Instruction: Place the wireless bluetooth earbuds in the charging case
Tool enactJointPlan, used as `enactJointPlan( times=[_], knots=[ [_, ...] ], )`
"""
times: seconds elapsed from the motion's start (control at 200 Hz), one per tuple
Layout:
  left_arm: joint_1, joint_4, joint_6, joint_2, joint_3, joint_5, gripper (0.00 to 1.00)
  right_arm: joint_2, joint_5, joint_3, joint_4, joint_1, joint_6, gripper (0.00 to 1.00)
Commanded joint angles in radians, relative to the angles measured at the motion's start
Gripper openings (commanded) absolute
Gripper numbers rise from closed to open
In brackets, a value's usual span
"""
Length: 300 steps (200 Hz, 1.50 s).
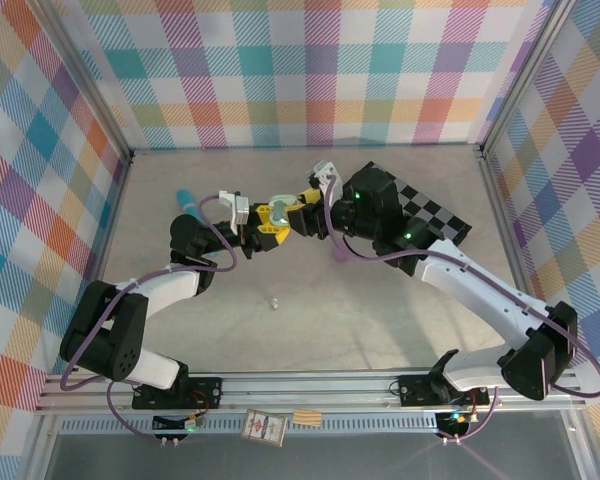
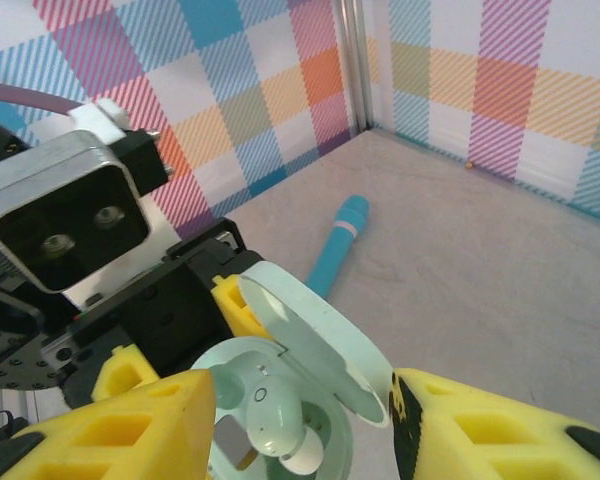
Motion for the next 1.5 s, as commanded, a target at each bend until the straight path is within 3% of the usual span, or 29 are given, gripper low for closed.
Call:
enactJointPlan(
  times=[0.0, 0.465, 1.495],
  knots=[
    [0.008, 0.053, 0.023, -0.011, 0.028, 0.001, 0.34, 0.021, 0.026, 0.040, -0.041, -0.004, 0.036, 0.49],
    [0.007, 0.053, 0.027, -0.022, 0.022, -0.001, 0.34, 0.007, 0.084, 0.033, -0.075, -0.010, 0.067, 0.42],
    [0.008, 0.053, 0.022, -0.019, 0.028, 0.001, 0.34, -0.005, 0.014, 0.060, -0.087, -0.011, 0.045, 0.46]
  ],
)
